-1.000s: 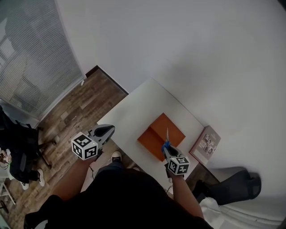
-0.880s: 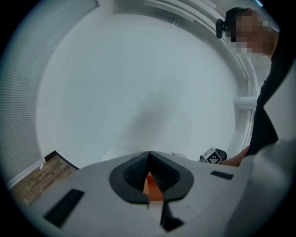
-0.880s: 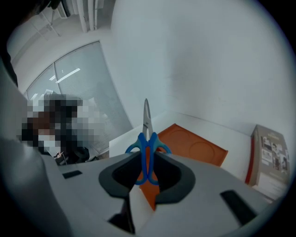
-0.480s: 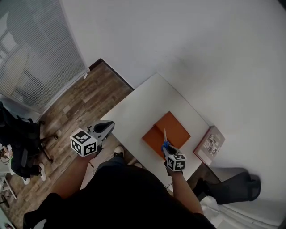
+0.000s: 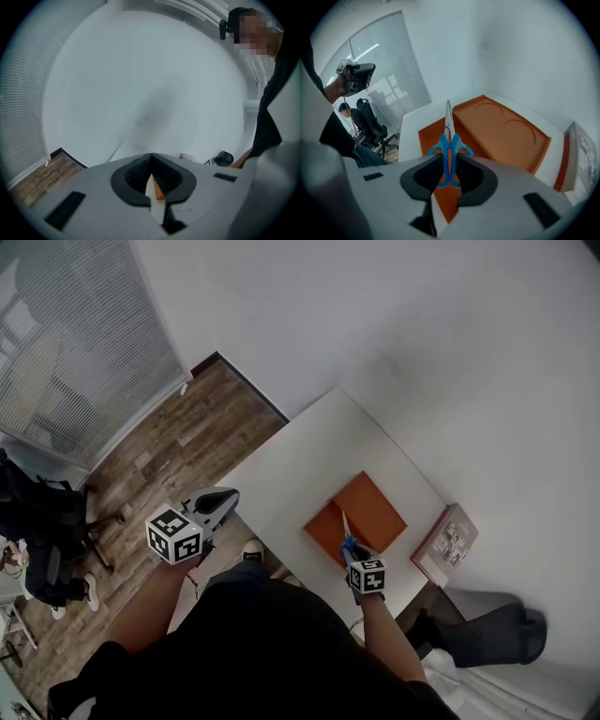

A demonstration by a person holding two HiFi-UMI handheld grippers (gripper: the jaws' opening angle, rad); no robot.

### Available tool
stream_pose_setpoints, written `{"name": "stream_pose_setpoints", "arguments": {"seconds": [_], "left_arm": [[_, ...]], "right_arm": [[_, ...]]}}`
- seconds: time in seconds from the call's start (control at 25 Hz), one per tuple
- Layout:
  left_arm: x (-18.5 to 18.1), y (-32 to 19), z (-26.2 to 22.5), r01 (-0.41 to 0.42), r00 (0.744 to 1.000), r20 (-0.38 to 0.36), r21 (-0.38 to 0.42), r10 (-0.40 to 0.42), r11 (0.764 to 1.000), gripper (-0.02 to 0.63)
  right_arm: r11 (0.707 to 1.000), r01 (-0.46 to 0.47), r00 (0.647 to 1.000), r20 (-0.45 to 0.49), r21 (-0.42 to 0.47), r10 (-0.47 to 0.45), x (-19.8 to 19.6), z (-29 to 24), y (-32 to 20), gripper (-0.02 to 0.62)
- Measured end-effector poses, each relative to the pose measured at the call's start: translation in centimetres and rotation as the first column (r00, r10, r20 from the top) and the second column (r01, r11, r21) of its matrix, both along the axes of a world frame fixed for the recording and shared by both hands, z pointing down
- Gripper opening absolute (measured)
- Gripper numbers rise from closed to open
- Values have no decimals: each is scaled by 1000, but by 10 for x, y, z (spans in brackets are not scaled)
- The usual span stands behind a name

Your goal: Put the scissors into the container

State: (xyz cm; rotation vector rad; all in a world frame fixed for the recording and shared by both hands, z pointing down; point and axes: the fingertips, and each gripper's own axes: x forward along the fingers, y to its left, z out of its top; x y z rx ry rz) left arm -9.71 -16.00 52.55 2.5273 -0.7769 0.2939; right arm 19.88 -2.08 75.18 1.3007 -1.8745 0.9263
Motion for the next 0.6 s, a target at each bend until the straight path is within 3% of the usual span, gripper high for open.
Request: {"name": "stream_pose_setpoints", "arguments": {"seconds": [0.6], "left_arm": [[1, -23, 10, -8, 1000, 20, -20, 9, 1000, 9]], "right_arm": [[982, 84, 990, -96, -167, -101, 0, 43, -5, 85]]}}
